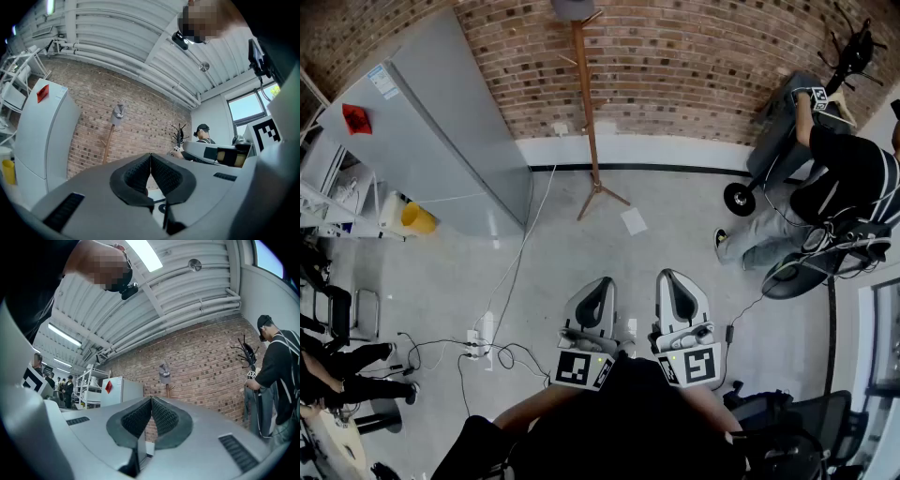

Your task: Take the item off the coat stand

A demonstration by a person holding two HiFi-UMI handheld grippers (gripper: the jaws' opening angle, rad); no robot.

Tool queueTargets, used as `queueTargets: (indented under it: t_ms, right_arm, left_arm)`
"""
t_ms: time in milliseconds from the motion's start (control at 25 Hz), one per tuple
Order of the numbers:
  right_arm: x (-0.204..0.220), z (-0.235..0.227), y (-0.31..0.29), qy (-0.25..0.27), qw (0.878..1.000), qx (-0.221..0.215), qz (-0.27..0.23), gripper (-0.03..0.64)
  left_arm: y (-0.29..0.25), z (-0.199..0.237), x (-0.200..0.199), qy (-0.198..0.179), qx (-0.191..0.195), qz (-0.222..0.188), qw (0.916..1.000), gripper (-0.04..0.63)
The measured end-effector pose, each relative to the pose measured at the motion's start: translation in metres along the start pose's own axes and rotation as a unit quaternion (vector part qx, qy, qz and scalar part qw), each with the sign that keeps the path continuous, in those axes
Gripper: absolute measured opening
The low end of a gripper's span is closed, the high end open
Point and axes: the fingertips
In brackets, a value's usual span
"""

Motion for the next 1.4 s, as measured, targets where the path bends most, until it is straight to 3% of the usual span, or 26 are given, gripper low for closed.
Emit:
queueTargets:
  t_ms: [720,1120,1400]
  right_arm:
    - [0.005,0.0,-0.039,-0.036,0.999,-0.008,0.002,0.018]
    - [0.022,0.04,-0.11,-0.021,1.0,-0.014,0.013,0.018]
    - [0.025,0.067,-0.169,-0.005,1.0,-0.002,0.016,0.018]
  left_arm:
    - [-0.02,0.029,-0.013,0.0,-0.009,-0.007,0.9999,0.017]
    - [-0.034,0.105,-0.02,0.011,-0.006,-0.014,0.9998,0.017]
    - [-0.049,0.146,-0.024,0.034,0.036,-0.012,0.9987,0.017]
Point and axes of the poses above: the fingertips, and each gripper's own axes: y backward along the fingers, z to its left, x out of its underside, and after that the axes turned 14 degrees about x, right-handed
